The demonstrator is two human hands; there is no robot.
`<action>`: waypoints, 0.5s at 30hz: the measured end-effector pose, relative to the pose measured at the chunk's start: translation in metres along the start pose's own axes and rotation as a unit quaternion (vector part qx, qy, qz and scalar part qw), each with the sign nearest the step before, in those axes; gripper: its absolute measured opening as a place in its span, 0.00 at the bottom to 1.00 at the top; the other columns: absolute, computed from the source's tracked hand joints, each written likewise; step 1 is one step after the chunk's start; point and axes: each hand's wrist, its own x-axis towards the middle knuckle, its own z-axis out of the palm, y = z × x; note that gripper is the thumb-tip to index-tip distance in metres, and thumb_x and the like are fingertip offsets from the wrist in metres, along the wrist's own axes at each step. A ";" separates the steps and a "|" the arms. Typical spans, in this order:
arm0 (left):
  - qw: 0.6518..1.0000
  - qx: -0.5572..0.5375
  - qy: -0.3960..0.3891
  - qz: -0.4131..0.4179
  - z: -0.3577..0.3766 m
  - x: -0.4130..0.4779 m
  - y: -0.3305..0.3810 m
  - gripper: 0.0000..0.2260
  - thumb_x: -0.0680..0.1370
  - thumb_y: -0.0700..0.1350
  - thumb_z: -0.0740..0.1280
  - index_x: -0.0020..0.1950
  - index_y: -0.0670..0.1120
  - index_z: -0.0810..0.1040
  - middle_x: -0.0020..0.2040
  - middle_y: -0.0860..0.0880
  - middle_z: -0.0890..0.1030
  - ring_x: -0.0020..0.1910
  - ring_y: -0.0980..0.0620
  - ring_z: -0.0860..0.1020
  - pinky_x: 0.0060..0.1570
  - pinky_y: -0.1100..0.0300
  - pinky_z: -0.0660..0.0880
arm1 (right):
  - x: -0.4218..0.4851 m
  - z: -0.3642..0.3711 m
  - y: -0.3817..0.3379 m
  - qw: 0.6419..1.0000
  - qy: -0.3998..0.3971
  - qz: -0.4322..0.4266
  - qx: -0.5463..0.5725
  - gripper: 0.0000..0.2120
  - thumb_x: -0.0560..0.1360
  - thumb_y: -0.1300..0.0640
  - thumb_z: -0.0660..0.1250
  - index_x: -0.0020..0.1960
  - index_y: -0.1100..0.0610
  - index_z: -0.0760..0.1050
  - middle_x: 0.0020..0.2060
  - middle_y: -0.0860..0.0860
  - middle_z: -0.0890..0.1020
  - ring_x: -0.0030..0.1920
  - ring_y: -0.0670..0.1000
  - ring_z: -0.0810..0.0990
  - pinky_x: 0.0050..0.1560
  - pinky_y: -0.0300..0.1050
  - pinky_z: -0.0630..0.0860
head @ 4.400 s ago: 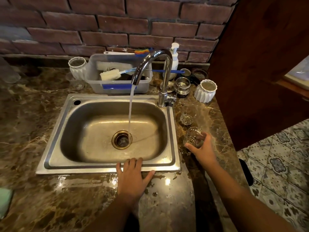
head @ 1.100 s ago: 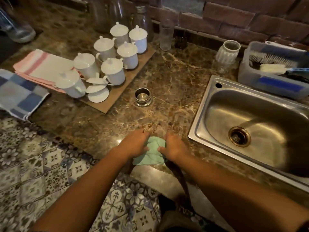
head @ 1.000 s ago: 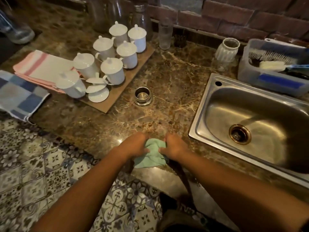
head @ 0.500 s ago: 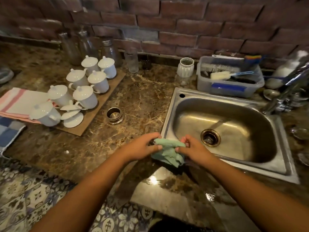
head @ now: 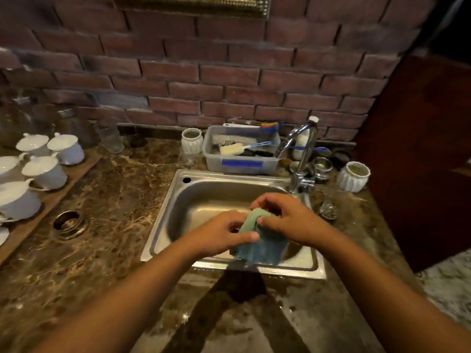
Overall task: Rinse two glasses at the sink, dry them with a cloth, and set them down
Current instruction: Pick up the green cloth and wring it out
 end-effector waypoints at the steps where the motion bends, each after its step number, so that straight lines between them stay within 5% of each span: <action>1: 1.000 0.009 0.021 0.015 0.007 0.008 0.009 0.15 0.74 0.56 0.72 0.50 0.46 0.84 0.50 0.41 0.82 0.51 0.49 0.79 0.54 0.49 0.77 | -0.003 -0.013 0.001 1.000 -0.003 0.003 -0.013 0.14 0.74 0.60 0.72 0.58 0.51 0.79 0.48 0.49 0.83 0.48 0.49 0.81 0.52 0.48 0.80; 6: 0.999 -0.038 0.024 -0.011 0.019 0.036 0.046 0.11 0.80 0.48 0.71 0.38 0.48 0.84 0.34 0.52 0.77 0.34 0.59 0.72 0.37 0.60 0.69 | -0.021 -0.057 0.010 0.999 0.028 0.013 0.013 0.16 0.75 0.60 0.74 0.62 0.53 0.79 0.49 0.49 0.83 0.49 0.46 0.81 0.51 0.41 0.80; 11: 0.958 -0.259 -0.072 -0.098 0.026 0.046 0.068 0.11 0.79 0.37 0.69 0.62 0.38 0.81 0.54 0.37 0.85 0.51 0.44 0.83 0.52 0.52 0.79 | -0.032 -0.070 0.020 0.997 0.079 0.016 0.001 0.16 0.73 0.57 0.76 0.59 0.49 0.80 0.50 0.45 0.83 0.48 0.39 0.80 0.47 0.30 0.76; 15: 0.913 -0.391 -0.046 -0.103 0.042 0.051 0.071 0.14 0.77 0.35 0.66 0.62 0.35 0.80 0.55 0.35 0.84 0.48 0.43 0.85 0.47 0.53 0.83 | -0.050 -0.065 0.043 0.970 0.196 0.053 0.137 0.09 0.77 0.58 0.72 0.56 0.51 0.80 0.48 0.46 0.83 0.47 0.41 0.81 0.47 0.34 0.78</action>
